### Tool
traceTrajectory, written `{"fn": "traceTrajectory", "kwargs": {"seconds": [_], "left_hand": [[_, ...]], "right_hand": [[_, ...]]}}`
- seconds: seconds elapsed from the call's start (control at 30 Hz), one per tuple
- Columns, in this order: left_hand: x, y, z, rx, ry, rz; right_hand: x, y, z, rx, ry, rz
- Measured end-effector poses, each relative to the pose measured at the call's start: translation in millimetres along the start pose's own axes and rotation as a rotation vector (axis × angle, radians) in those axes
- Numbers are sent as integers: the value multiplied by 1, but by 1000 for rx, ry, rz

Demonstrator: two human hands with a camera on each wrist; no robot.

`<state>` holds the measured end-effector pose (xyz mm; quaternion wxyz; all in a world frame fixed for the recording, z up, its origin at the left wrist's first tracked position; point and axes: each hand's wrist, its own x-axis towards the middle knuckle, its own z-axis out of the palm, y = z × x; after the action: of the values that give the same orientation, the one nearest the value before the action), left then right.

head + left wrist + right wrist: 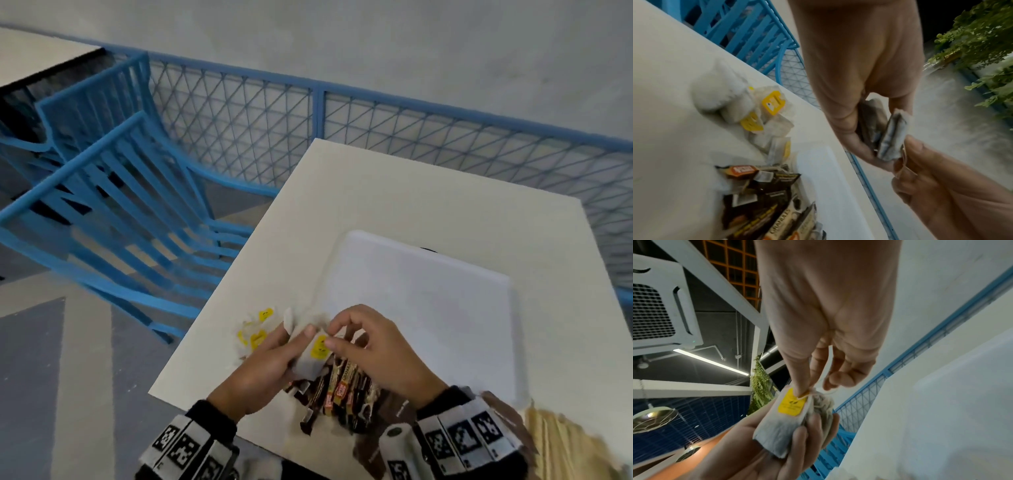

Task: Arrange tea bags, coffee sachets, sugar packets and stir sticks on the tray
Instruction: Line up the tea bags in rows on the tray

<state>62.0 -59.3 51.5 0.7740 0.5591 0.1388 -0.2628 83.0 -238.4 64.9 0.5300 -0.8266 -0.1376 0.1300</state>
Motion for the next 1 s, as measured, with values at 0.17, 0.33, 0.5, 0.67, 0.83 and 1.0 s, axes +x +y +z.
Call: {"fn": "traceTrajectory", "kwargs": {"seconds": [0.17,0.33,0.5,0.67,0.83,1.0], "left_hand": [[16,9,23,-35,-7,24],[33,14,41,-33,39,19],[52,20,51,-167,145,41],[69,21,41,-251,231,76],[88,25,18,-290,282,124],[103,40,-1,-236,300,148]], "right_hand": [[4,11,-26,65,48,-2],[15,23,-48,76,12,-19],[29,33,-63,152,-67,9],[48,37,-72,286,-134,54],[78,50,-76,339,-14,75],[124,79,-80,223,141,166]]}}
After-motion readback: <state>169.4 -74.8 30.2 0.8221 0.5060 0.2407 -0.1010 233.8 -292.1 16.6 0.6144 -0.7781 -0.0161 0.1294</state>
